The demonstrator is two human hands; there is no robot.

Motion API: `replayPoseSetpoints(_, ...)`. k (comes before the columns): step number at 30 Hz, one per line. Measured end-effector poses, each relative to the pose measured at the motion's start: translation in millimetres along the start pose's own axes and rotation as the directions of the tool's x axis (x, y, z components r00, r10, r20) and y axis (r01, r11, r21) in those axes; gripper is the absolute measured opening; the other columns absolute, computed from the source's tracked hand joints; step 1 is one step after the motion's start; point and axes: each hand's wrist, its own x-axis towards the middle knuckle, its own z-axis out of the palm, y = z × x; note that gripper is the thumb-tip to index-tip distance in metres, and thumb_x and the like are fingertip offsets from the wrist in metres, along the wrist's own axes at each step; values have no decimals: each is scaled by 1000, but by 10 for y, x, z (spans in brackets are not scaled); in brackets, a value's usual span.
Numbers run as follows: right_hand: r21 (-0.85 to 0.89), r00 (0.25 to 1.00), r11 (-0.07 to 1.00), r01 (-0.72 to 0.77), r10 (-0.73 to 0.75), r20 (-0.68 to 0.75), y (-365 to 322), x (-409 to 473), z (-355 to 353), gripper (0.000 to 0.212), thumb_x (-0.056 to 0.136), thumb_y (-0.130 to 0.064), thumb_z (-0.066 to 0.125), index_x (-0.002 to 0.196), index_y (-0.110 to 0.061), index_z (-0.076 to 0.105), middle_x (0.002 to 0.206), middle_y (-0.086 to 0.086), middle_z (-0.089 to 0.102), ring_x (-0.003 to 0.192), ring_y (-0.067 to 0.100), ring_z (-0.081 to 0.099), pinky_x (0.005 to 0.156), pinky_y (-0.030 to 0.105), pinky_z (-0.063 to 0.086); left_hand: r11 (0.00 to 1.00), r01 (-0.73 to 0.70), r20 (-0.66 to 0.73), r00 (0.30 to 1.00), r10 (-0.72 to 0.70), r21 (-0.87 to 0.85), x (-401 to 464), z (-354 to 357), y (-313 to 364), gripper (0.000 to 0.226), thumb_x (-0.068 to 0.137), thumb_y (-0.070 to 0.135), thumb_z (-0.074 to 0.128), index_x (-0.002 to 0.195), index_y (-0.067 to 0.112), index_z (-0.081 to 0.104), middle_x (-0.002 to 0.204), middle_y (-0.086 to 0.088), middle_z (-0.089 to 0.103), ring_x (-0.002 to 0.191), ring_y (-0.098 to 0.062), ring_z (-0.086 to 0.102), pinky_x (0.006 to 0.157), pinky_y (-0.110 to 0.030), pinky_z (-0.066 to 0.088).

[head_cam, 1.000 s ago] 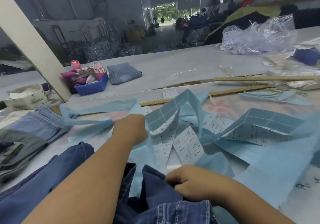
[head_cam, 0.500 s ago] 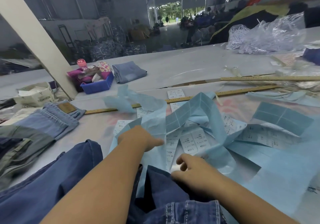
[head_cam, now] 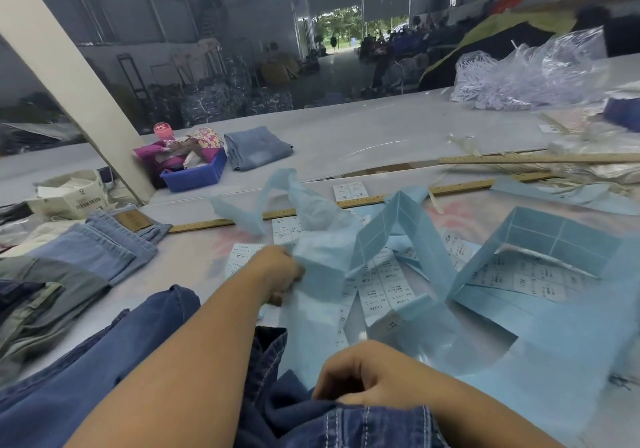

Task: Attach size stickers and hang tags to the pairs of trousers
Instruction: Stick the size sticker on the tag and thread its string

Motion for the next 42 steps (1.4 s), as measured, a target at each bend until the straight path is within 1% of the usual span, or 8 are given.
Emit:
replayPoseSetpoints(4, 94, 997, 995, -12, 5, 78, -8, -9, -10, 16, 87, -19, 70, 92, -5, 74, 78, -3, 69, 73, 0, 62, 71, 13, 47, 851, -119, -139, 989, 55, -511, -23, -14, 129, 8, 95, 5, 57, 99, 8, 63, 93, -14, 68, 75, -27, 67, 58, -36, 59)
replayPoseSetpoints(7, 128, 970, 973, -191, 207, -126, 110, 80, 35, 29, 86, -41, 64, 70, -18, 74, 64, -9, 65, 58, 1, 56, 65, 19, 44, 703, -30, 80, 989, 124, -710, -123, 33, 250, 13, 101, 13, 51, 95, 14, 61, 86, -7, 68, 65, -20, 66, 50, -28, 56)
replayPoseSetpoints(10, 81, 853, 915, -395, 398, -338, 296, 125, 44, 16, 87, -41, 60, 89, -25, 64, 77, -10, 63, 67, 5, 58, 70, 27, 45, 813, -7, 329, 912, 244, -583, -134, 43, 224, 20, 102, 18, 48, 112, 13, 65, 98, -5, 73, 86, -23, 70, 80, -37, 58)
replayPoseSetpoints(13, 90, 809, 894, -439, 437, -393, 337, 125, 48, 51, 85, -40, 63, 132, -28, 47, 89, -17, 56, 78, -7, 52, 66, 16, 39, 982, -149, 266, 957, 114, 115, -67, 13, 49, 26, 98, 6, 52, 120, 13, 62, 102, -8, 70, 88, -23, 66, 74, -31, 55)
replayPoseSetpoints(17, 42, 813, 904, -425, 401, -422, 327, 132, 26, 67, 83, -39, 63, 144, -27, 37, 92, -15, 57, 81, -7, 52, 61, 14, 36, 622, -102, 109, 994, 27, 776, 13, -73, -190, 16, 91, 5, 51, 104, 3, 61, 95, -9, 65, 85, -23, 63, 74, -31, 53)
replayPoseSetpoints(23, 130, 823, 916, -381, 399, -404, 340, 157, 38, 66, 84, -33, 67, 144, -27, 39, 104, -16, 57, 89, -5, 56, 66, 11, 40, 558, -96, 218, 964, -155, 824, -93, -28, -121, 17, 99, 11, 51, 104, 3, 65, 101, -12, 69, 65, -17, 56, 58, -23, 47)
replayPoseSetpoints(35, 731, 804, 662, -168, 521, -287, 441, 253, 39, 41, 81, 8, 69, 117, -5, 53, 93, 14, 64, 47, 12, 60, 39, 20, 43, 945, 188, 485, 821, -301, 267, -151, 115, -41, 30, 99, 1, 48, 130, 0, 51, 102, -16, 64, 92, -25, 64, 90, -48, 54)
replayPoseSetpoints(42, 597, 851, 727, -339, 508, -135, 390, 359, 23, 12, 83, 1, 68, 72, -3, 66, 53, 7, 56, 41, 11, 50, 42, 19, 40, 956, 65, 339, 926, -164, 285, -108, 78, -41, 12, 96, -2, 52, 101, 7, 59, 89, -7, 65, 75, -15, 63, 54, -24, 55)
